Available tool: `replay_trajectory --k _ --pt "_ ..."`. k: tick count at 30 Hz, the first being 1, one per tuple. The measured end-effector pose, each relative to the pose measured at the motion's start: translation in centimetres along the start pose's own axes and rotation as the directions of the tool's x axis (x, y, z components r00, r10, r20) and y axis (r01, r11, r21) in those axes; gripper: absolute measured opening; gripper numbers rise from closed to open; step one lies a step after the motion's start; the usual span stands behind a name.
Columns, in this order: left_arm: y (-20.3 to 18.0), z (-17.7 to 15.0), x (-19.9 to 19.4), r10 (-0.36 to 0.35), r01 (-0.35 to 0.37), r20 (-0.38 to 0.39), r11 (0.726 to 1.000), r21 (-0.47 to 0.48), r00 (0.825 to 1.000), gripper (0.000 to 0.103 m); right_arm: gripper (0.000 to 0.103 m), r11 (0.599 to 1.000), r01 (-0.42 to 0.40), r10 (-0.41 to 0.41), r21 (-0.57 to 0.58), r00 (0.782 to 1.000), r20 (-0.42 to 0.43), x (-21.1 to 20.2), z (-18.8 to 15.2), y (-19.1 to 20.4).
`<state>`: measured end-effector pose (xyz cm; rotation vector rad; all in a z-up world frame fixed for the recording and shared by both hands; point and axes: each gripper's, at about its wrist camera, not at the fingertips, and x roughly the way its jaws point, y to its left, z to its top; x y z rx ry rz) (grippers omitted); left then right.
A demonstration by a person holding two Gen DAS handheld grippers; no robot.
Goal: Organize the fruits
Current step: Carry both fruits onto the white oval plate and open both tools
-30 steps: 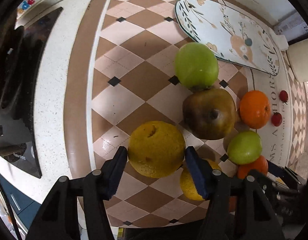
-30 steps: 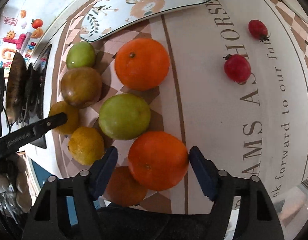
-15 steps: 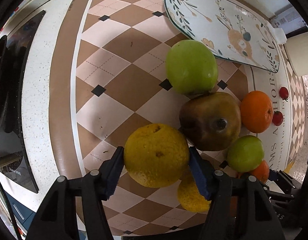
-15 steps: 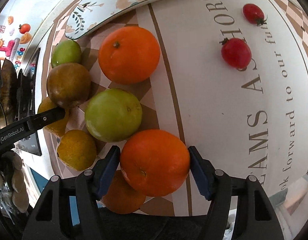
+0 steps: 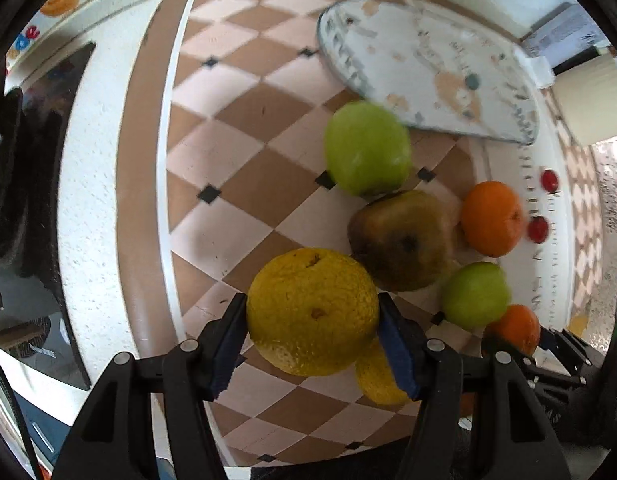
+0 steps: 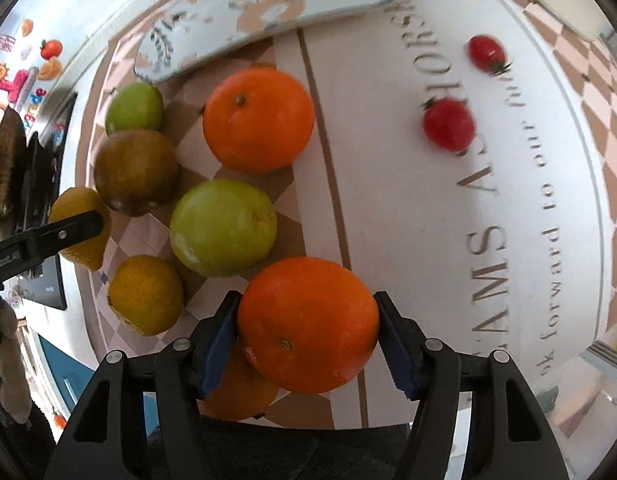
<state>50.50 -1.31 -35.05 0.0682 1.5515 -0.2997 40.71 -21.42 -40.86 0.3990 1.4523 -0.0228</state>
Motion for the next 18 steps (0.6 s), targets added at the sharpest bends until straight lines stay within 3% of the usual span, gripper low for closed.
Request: replay_trajectory --k 4,7,11,18 --pt "-0.6 1.3 -3.9 -0.012 0.01 0.073 1.0 0.018 0.997 0.06 0.068 0.999 -0.045 0.044 0.014 0.997 0.07 -3.3 1.2 -0.6" --pt "-0.9 3.7 -6.6 -0.072 0.075 0.125 0.997 -0.017 0.989 0.061 0.068 0.995 -0.096 0.095 0.008 0.989 0.114 -5.8 3.6 -0.9" --pt "-2.0 9.0 -7.5 -0.137 0.151 0.129 0.983 -0.1 0.982 0.061 0.068 0.99 -0.131 0.138 -0.05 0.975 0.172 -7.7 10.0 -0.8" --pt "-3.7 18.0 -4.0 -0.169 0.187 0.096 0.956 -0.227 0.981 0.061 0.067 0.979 -0.1 0.125 -0.178 0.983 0.132 -5.2 21.8 0.9"
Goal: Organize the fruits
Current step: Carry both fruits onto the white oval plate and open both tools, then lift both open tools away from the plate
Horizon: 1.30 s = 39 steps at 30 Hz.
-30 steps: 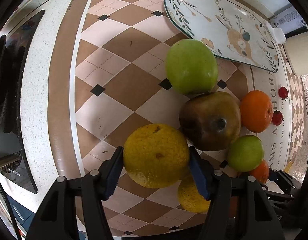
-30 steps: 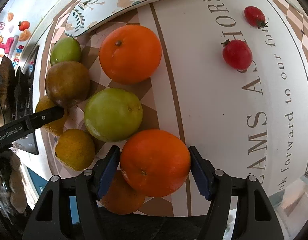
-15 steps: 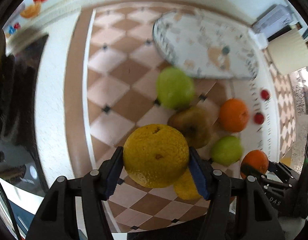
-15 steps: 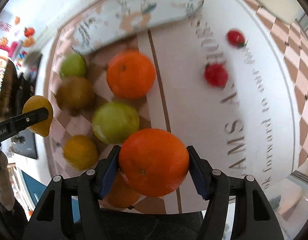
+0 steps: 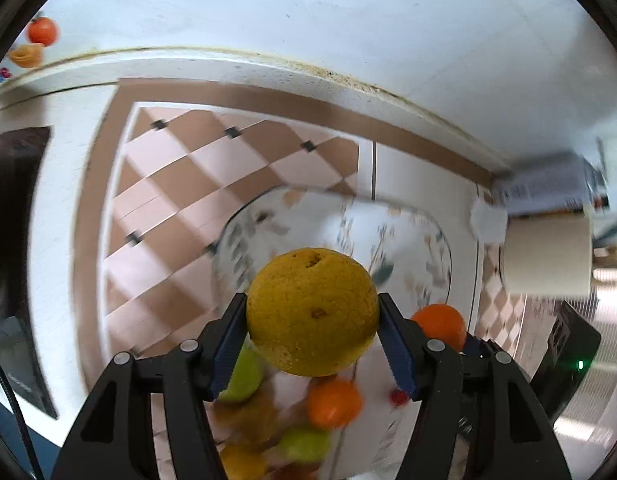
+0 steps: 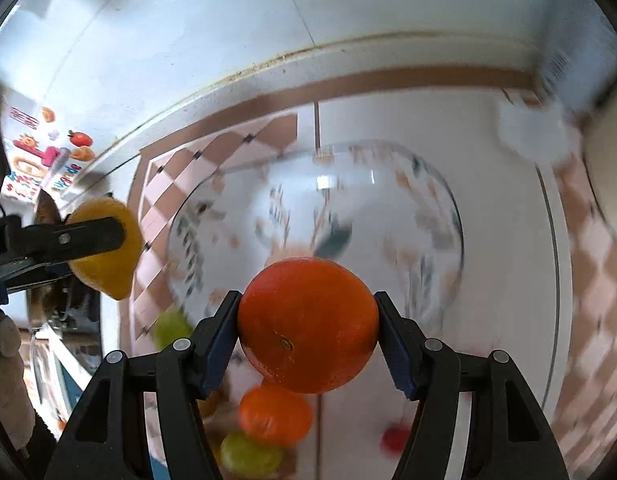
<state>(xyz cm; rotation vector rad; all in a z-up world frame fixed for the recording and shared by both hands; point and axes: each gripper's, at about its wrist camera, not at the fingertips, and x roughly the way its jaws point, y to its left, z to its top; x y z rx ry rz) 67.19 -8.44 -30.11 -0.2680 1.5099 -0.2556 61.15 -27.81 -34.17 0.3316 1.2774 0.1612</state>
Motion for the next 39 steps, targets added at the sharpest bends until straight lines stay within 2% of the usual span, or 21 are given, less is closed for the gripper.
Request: replay_trajectory --k 4,8,13,20,25,27,29,31,35,39 --pt "-1.7 3.3 3.4 0.036 -0.036 -0.034 0.999 -0.008 0.999 0.061 0.067 0.995 0.013 -0.019 -0.097 0.998 -0.059 3.3 4.2 0.5" --pt "-2.0 4.8 6.1 0.027 -0.031 -0.085 0.999 -0.043 0.996 0.061 0.067 0.987 0.023 -0.039 -0.159 0.994 -0.099 5.9 6.4 0.7" --pt "-1.5 5.1 8.8 0.015 -0.029 -0.166 0.996 -0.087 0.986 0.061 0.067 0.982 -0.005 -0.025 -0.19 0.988 -0.154 7.7 7.2 0.7" --pt "-1.6 5.0 9.8 0.045 -0.066 -0.185 0.992 -0.11 0.982 0.061 0.068 0.978 -0.024 -0.015 -0.207 0.982 -0.187 9.0 8.2 0.8" --pt "-1.8 5.1 9.9 0.077 -0.104 -0.211 0.987 -0.12 0.974 0.061 0.068 0.983 -0.04 -0.001 -0.179 0.975 -0.224 9.4 9.0 0.4" --pt "-1.9 5.1 9.6 0.088 -0.112 -0.201 0.987 -0.112 0.976 0.063 0.07 0.987 -0.047 0.011 -0.155 0.973 -0.23 9.2 9.0 -0.1" --pt "-1.9 5.2 8.9 0.102 -0.122 -0.187 0.987 -0.101 0.977 0.077 0.075 0.992 -0.059 0.033 -0.115 0.975 -0.221 8.9 8.9 -0.6" --pt "-2.2 5.3 8.3 0.125 -0.14 -0.167 0.987 -0.083 0.978 0.084 0.08 0.995 -0.054 0.035 -0.089 0.978 -0.206 8.2 8.6 -1.0" --pt "-2.5 4.7 6.9 0.182 -0.187 -0.119 0.982 -0.031 0.976 0.085 0.083 0.998 -0.021 0.009 -0.065 0.986 -0.168 6.3 7.7 -1.8" --pt "-2.5 2.5 4.9 0.225 -0.225 -0.035 0.974 0.008 0.974 0.085 0.085 0.999 0.03 -0.035 -0.044 0.991 -0.128 4.0 6.0 -2.3"
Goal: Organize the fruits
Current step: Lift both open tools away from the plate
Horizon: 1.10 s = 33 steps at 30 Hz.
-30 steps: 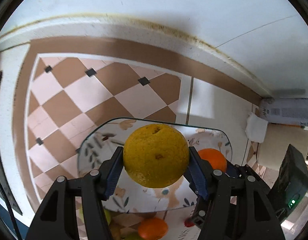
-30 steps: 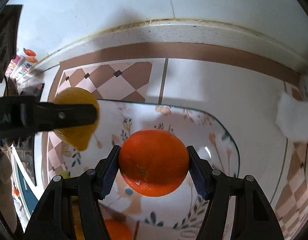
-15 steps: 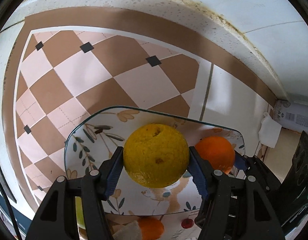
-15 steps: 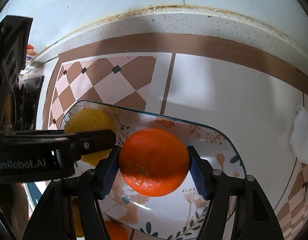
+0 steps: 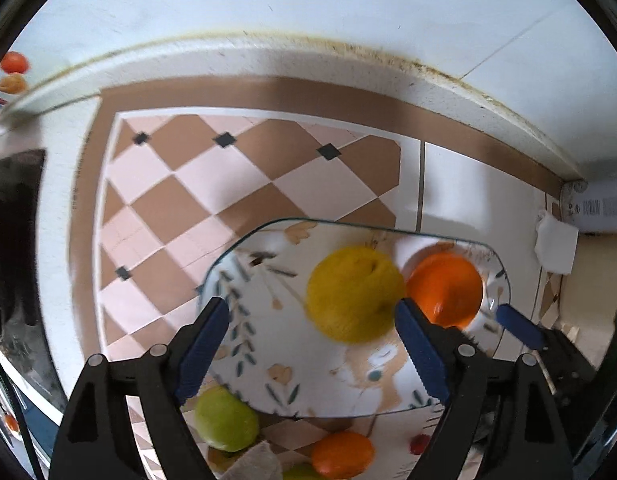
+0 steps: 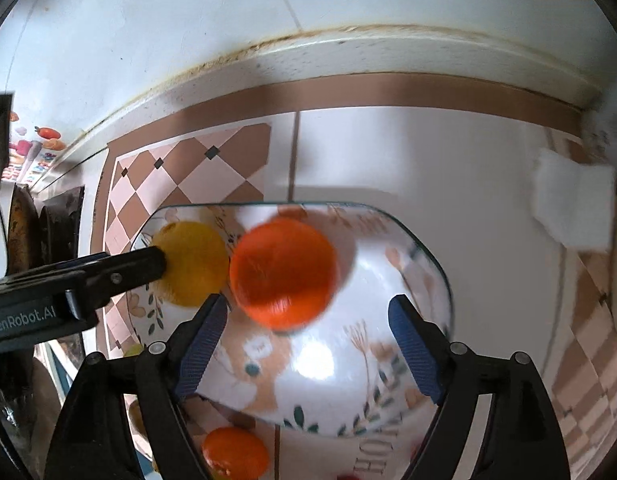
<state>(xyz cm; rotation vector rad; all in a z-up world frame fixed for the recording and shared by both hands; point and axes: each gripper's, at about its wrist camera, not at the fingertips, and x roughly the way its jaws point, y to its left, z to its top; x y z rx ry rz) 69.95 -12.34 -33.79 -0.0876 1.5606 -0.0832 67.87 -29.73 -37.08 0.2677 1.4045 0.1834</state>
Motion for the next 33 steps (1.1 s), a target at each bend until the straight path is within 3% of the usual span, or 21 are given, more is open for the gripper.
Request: replay_trajectory --k 6,11,21,33 --pt "1.5 -5.0 -2.6 0.054 -0.058 0.106 0.998 0.033 0.993 0.085 0.085 0.997 0.07 -0.073 0.044 0.995 0.066 -3.6 -4.3 0.0" --pt "1.6 -9.0 -5.2 0.085 -0.101 0.199 0.992 0.072 0.976 0.085 0.085 0.995 0.076 -0.084 0.063 0.988 0.133 -7.2 -8.4 0.8" --pt "1.9 -16.0 -12.1 0.079 -0.128 0.371 0.986 0.108 0.925 0.085 0.085 0.997 0.058 -0.067 0.041 0.964 0.256 -14.2 -14.8 4.8" --pt "2.4 -21.9 -18.6 0.035 -0.108 0.499 0.987 0.118 0.866 0.085 0.085 0.995 0.087 -0.097 0.043 0.916 0.388 -21.8 -20.8 7.2"
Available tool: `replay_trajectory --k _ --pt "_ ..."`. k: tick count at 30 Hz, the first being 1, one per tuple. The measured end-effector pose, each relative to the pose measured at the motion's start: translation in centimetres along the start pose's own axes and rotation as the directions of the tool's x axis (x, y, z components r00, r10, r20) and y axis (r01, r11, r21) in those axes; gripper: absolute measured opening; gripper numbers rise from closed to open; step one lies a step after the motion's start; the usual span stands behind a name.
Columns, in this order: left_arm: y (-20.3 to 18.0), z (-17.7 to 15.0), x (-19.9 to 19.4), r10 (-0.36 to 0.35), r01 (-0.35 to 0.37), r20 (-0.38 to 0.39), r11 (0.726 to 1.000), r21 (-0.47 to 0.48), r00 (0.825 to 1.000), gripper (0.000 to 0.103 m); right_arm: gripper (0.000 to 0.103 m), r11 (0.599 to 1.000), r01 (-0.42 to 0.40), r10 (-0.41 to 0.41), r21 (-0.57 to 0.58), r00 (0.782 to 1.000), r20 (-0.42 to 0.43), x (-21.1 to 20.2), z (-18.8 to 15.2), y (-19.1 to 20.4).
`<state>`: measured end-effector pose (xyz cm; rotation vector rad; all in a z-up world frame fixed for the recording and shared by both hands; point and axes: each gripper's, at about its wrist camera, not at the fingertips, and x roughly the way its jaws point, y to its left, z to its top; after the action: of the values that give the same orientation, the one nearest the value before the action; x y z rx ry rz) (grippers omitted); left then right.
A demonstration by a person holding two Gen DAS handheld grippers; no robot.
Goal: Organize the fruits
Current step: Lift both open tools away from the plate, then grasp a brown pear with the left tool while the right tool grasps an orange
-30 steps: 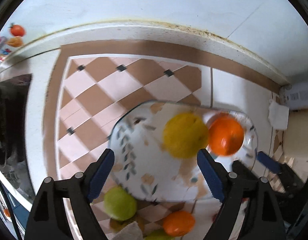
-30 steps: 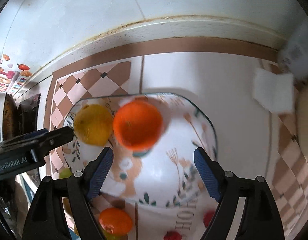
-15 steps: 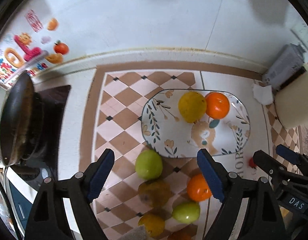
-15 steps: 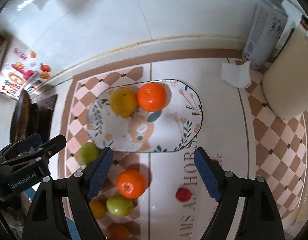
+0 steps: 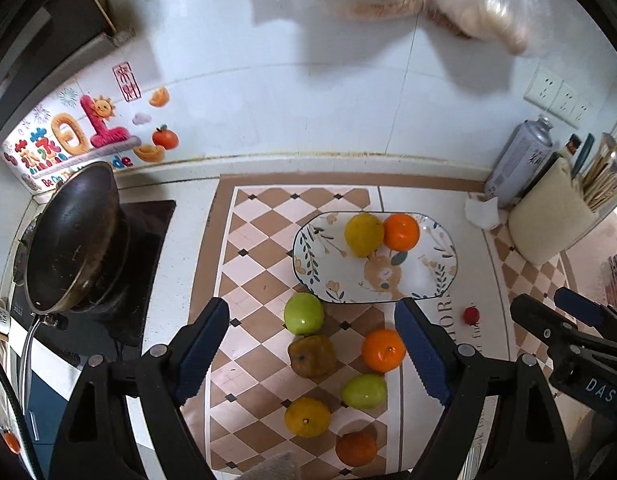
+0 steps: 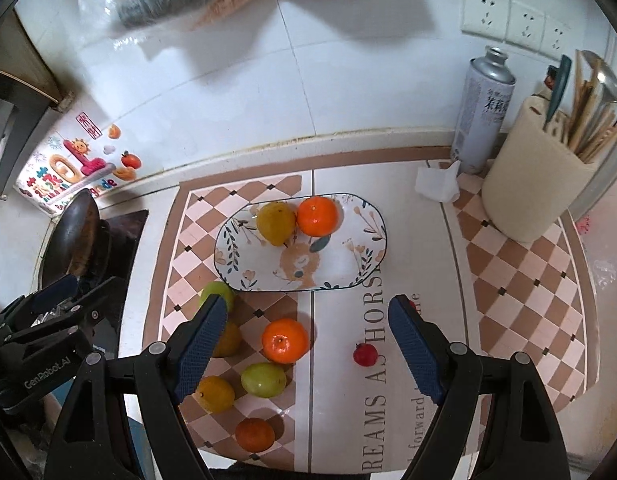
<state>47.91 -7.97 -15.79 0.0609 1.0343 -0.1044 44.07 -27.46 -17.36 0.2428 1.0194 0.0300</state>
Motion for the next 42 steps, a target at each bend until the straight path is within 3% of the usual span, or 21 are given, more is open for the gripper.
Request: replay_trajectory --k 7,9,11,15,19,24,29,31,32,34,36,42 --pt "0.5 -1.0 -0.7 -0.017 0.017 0.0 0.999 -0.032 1.0 0.085 0.085 1.0 -0.012 0.011 0.027 1.0 0.017 -1.5 -0.7 0.0" --pt "0.9 -1.1 0.0 0.009 -0.01 -0.012 0.999 -0.052 1.0 0.085 0.085 0.999 -0.022 0.022 0.036 1.0 -0.005 -0.5 -0.9 -0.1" --pt "1.3 -1.3 1.1 0.042 -0.045 -0.04 0.997 -0.062 0.998 0.099 0.085 0.998 -0.037 0.039 0.045 0.998 -0.044 1.1 -1.4 -0.3" --pt "2.8 -2.4 4.1 0.113 -0.12 -0.096 0.99 -0.069 0.989 0.1 0.085 0.995 -0.085 0.094 0.061 0.983 -0.155 5.9 -2.7 -0.7" --pt "4.5 -4.3 7.4 0.131 -0.153 -0.201 0.983 -0.101 0.971 0.099 0.085 0.988 -0.128 0.147 0.092 0.954 -0.261 11.8 -4.1 -0.8" --pt "5.1 -6.7 10.6 0.127 -0.173 -0.327 0.978 -0.117 0.937 0.099 0.085 0.988 -0.138 0.156 0.075 0.926 -0.345 18.4 -5.0 0.3" --pt "5.1 -9.3 13.4 0.031 -0.12 -0.449 0.978 -0.172 0.893 0.099 0.084 0.989 -0.148 0.142 0.018 0.897 -0.419 23.4 -6.0 1.9" --pt "4.5 -10.2 14.2 -0.001 -0.097 -0.486 0.979 -0.177 0.874 0.099 0.078 0.989 -0.145 0.13 -0.002 0.889 -0.438 24.6 -6.5 2.3" --pt "4.3 -10.6 14.4 -0.013 -0.088 -0.502 0.98 -0.177 0.865 0.099 0.069 0.991 -0.132 0.109 -0.023 0.893 -0.437 25.0 -6.7 2.3" --pt "3.9 -11.3 14.9 -0.023 -0.082 -0.525 0.981 -0.176 0.851 0.099 0.066 0.99 -0.14 0.113 -0.033 0.896 -0.429 25.0 -6.9 2.0" --pt "3.8 -11.4 15.0 -0.037 -0.075 -0.524 0.979 -0.191 0.851 0.099 0.066 0.99 -0.137 0.107 -0.038 0.893 -0.438 24.8 -7.3 1.3" --pt "3.2 -8.9 15.1 -0.097 -0.03 -0.48 0.968 -0.249 0.872 0.099 0.066 0.993 -0.104 0.069 -0.049 0.88 -0.47 22.8 -9.4 -2.0"
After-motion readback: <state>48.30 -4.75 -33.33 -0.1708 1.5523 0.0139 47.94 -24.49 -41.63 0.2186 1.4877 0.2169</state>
